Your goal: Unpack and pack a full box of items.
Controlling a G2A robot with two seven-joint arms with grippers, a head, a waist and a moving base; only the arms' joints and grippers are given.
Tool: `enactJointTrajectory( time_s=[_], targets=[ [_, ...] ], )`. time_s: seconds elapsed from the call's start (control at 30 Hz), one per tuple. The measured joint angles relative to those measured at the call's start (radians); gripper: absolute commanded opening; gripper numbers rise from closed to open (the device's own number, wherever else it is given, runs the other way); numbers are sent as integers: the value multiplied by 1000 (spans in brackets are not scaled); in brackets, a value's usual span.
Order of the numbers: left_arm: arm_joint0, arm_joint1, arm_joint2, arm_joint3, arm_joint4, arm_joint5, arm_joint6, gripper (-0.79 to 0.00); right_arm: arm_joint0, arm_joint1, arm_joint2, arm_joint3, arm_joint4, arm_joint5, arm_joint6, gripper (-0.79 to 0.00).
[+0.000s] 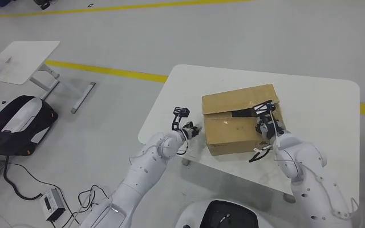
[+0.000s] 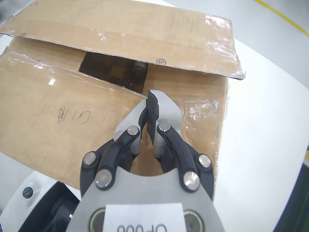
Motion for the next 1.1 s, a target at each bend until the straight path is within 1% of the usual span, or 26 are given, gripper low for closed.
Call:
enactJointTrajectory(
  time_s=[0.23, 0.37, 0.43, 0.53, 0.67, 0.73, 0.9, 1.1],
  targets=[
    [69, 6, -6, -105, 118, 126, 78, -785, 8, -3, -5, 20, -4, -7, 4, -785],
    [98, 7, -18, -146, 143, 184, 92, -785, 13, -5, -7, 31, -4, -10, 6, -785],
    [104, 5, -29, -157, 112, 200, 69, -785, 14, -6, -8, 35, -4, -12, 7, -785],
    [96, 3, -66, -155, -4, 208, -3, -785, 16, -8, -9, 38, -4, -13, 9, -785],
    [94, 4, -93, -154, -22, 239, 13, -785, 16, -8, -6, 43, -7, -16, 9, -785],
    [97, 2, -106, -163, -66, 247, 15, -785, 17, -9, -4, 46, -9, -16, 9, -785],
    [95, -1, -151, -169, -228, 241, -52, -785, 17, -9, 1, 48, -11, -17, 10, -785],
    [85, -1, -193, -148, -349, 256, -86, -785, 15, -10, 6, 48, -13, -21, 12, -785]
  ],
)
